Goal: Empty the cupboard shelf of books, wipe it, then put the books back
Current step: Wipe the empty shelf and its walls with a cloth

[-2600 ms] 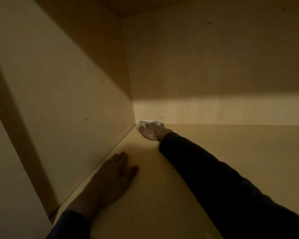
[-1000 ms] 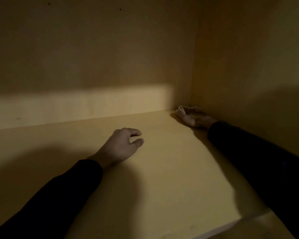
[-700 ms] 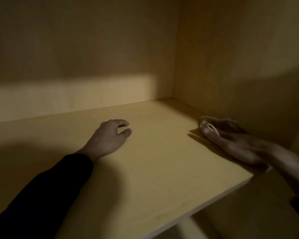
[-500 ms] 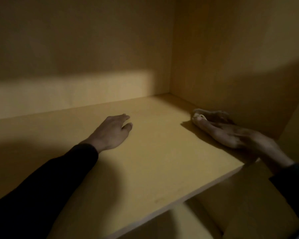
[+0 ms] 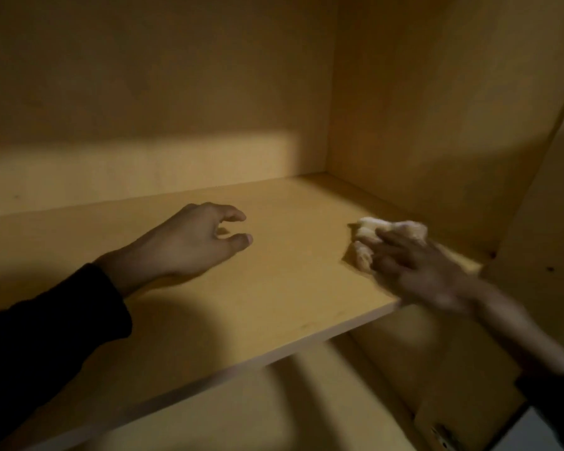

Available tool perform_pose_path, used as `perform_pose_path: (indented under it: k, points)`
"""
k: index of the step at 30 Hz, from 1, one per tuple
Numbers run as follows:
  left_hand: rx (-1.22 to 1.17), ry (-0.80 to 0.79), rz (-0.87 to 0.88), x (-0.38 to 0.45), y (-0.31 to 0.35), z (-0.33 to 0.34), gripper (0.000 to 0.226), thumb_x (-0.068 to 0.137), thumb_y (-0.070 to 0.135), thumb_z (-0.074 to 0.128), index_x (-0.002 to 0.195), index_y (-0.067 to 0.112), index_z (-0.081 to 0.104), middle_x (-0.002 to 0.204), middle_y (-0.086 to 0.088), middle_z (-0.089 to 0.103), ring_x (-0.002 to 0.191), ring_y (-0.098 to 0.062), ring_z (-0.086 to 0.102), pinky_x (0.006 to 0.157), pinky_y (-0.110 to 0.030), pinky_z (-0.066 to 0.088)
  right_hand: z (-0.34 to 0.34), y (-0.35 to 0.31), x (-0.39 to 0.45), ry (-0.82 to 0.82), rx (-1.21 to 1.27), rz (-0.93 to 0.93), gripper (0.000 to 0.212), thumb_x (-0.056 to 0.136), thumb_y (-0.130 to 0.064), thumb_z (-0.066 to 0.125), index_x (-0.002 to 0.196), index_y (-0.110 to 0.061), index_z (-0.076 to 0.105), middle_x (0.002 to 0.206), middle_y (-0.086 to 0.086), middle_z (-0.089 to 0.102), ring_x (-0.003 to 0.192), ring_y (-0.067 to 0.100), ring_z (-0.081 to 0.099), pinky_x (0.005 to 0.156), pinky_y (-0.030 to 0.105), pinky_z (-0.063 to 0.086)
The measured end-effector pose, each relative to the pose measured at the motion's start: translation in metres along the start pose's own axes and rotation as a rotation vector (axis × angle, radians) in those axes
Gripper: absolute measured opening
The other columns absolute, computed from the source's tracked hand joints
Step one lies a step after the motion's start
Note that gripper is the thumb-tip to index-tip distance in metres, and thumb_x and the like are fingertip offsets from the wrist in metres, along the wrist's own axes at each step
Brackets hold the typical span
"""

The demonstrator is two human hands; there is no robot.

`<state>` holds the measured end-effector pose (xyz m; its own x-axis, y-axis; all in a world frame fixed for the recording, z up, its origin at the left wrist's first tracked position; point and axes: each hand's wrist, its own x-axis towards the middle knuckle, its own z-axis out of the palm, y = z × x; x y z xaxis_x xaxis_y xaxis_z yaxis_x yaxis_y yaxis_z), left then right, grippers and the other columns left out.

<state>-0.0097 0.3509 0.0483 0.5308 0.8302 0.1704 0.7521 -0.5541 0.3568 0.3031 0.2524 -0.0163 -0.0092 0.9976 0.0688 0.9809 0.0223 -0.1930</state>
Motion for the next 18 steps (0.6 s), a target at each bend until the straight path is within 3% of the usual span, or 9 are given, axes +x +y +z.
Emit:
perform_pose_path:
  k: [2, 4, 6, 9, 11, 14, 16, 18]
  points:
    - [0.062, -0.038, -0.027, -0.012, -0.001, 0.008, 0.056, 0.095, 0.047, 0.054, 0.145, 0.026, 0.043, 0.148, 0.007, 0.044, 0.131, -0.01, 0.044, 0.097, -0.022, 0.035, 0.001, -0.053, -0.015, -0.062, 0.069, -0.075, 0.065, 0.083, -0.071, 0.01, 0.146, -0.057, 0.018, 0.152, -0.03, -0.008, 0.142, -0.006, -0.011, 0.12, 0.033, -0.003]
    - [0.093, -0.052, -0.061, -0.024, -0.002, 0.017, 0.058, 0.095, 0.049, 0.051, 0.147, 0.026, 0.038, 0.151, 0.007, 0.041, 0.136, -0.012, 0.039, 0.108, -0.028, 0.035, 0.003, -0.071, -0.027, -0.042, 0.099, -0.193, 0.063, 0.078, -0.074, 0.007, 0.139, -0.065, 0.018, 0.152, -0.032, -0.003, 0.143, -0.006, -0.01, 0.119, 0.031, -0.002]
    - [0.138, -0.031, -0.074, -0.037, -0.005, 0.023, 0.06, 0.096, 0.052, 0.047, 0.149, 0.027, 0.035, 0.153, 0.009, 0.037, 0.14, -0.012, 0.034, 0.113, -0.033, 0.032, -0.01, -0.038, -0.021, -0.018, 0.086, -0.087, 0.076, 0.065, -0.087, 0.007, 0.136, -0.062, 0.019, 0.156, -0.024, 0.008, 0.149, 0.004, -0.001, 0.12, 0.033, 0.003]
    - [0.186, 0.063, -0.063, -0.06, -0.007, 0.034, 0.058, 0.097, 0.053, 0.042, 0.149, 0.031, 0.031, 0.155, 0.014, 0.031, 0.143, -0.007, 0.024, 0.115, -0.03, 0.025, -0.032, 0.021, -0.015, 0.057, 0.082, 0.226, 0.114, 0.054, -0.1, 0.006, 0.149, -0.04, 0.026, 0.162, -0.008, 0.014, 0.15, 0.018, 0.009, 0.12, 0.037, 0.008]
    - [0.188, 0.163, -0.036, -0.075, -0.006, 0.044, 0.055, 0.098, 0.052, 0.037, 0.146, 0.028, 0.039, 0.152, 0.011, 0.039, 0.141, -0.009, 0.03, 0.112, -0.026, 0.025, -0.028, 0.016, -0.014, 0.048, 0.063, 0.269, 0.102, 0.067, -0.094, 0.006, 0.151, -0.039, 0.024, 0.163, -0.007, 0.011, 0.15, 0.02, 0.007, 0.12, 0.042, 0.011]
    - [0.17, 0.308, 0.061, -0.087, -0.004, 0.058, 0.059, 0.09, 0.047, 0.034, 0.126, 0.011, 0.064, 0.129, -0.005, 0.064, 0.122, -0.026, 0.057, 0.101, -0.034, 0.038, 0.002, -0.065, -0.027, 0.078, 0.012, 0.042, 0.085, 0.07, -0.075, -0.001, 0.148, -0.05, 0.019, 0.162, -0.014, 0.009, 0.149, 0.009, 0.0, 0.119, 0.035, 0.005]
    - [0.161, 0.366, 0.081, -0.087, -0.007, 0.063, 0.055, 0.089, 0.04, 0.036, 0.118, 0.004, 0.068, 0.118, -0.011, 0.069, 0.112, -0.032, 0.064, 0.095, -0.043, 0.046, 0.016, -0.119, -0.041, 0.065, 0.094, -0.131, 0.065, 0.083, -0.065, 0.006, 0.146, -0.055, 0.021, 0.159, -0.024, 0.005, 0.147, -0.001, -0.003, 0.12, 0.033, 0.0]
    - [0.154, 0.398, 0.08, -0.088, -0.006, 0.062, 0.055, 0.089, 0.037, 0.036, 0.118, 0.002, 0.068, 0.118, -0.014, 0.069, 0.111, -0.035, 0.063, 0.095, -0.046, 0.046, 0.013, -0.119, -0.041, 0.017, 0.112, -0.179, 0.064, 0.084, -0.065, 0.008, 0.145, -0.055, 0.022, 0.158, -0.027, 0.005, 0.146, -0.002, -0.003, 0.121, 0.033, 0.001]
